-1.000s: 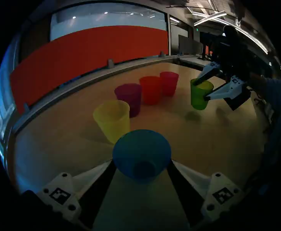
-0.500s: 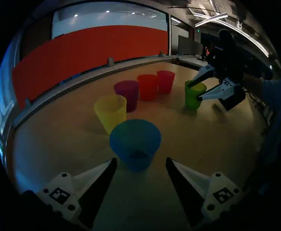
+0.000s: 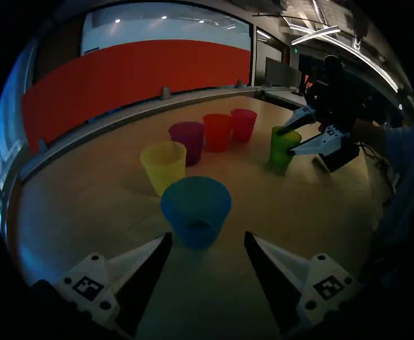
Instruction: Pour water
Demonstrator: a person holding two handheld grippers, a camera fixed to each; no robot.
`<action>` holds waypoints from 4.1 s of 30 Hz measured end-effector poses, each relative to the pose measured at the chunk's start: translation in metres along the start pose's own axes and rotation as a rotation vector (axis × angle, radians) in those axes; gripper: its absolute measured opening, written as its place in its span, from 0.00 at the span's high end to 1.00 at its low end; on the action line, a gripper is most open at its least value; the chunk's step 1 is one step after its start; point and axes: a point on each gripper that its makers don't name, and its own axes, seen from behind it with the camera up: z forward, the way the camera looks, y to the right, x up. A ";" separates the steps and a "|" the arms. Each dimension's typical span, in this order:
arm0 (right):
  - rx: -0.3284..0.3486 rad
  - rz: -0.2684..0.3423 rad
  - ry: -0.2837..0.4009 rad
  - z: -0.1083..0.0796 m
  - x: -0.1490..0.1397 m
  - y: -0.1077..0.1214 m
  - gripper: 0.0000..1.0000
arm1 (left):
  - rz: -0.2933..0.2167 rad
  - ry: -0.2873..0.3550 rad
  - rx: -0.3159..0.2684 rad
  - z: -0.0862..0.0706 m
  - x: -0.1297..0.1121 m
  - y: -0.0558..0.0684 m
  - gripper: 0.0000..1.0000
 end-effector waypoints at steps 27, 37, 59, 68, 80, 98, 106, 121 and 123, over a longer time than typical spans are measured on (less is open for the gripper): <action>-0.104 0.057 0.057 -0.060 -0.008 0.009 0.00 | -0.047 0.059 0.117 -0.036 -0.009 -0.019 0.06; -0.162 0.076 0.137 -0.081 0.012 0.008 0.00 | -0.063 0.146 0.215 -0.059 0.004 -0.031 0.06; -0.410 0.128 0.409 -0.118 0.085 0.035 0.01 | -0.102 0.392 0.489 -0.119 0.051 -0.070 0.06; -0.557 0.153 0.503 -0.138 0.098 0.058 0.01 | -0.116 0.510 0.567 -0.141 0.072 -0.080 0.06; -0.702 0.191 0.614 -0.161 0.108 0.073 0.01 | -0.141 0.583 0.626 -0.153 0.083 -0.086 0.06; -0.789 0.239 0.639 -0.175 0.105 0.076 0.01 | -0.201 0.622 0.667 -0.151 0.076 -0.107 0.06; -0.781 0.244 0.639 -0.172 0.107 0.071 0.01 | -0.174 0.619 0.719 -0.144 0.067 -0.115 0.06; -0.771 0.280 0.612 -0.167 0.109 0.067 0.01 | -0.196 0.605 0.736 -0.121 0.042 -0.119 0.06; -0.768 0.285 0.615 -0.167 0.110 0.066 0.01 | -0.190 0.603 0.733 -0.116 0.041 -0.118 0.06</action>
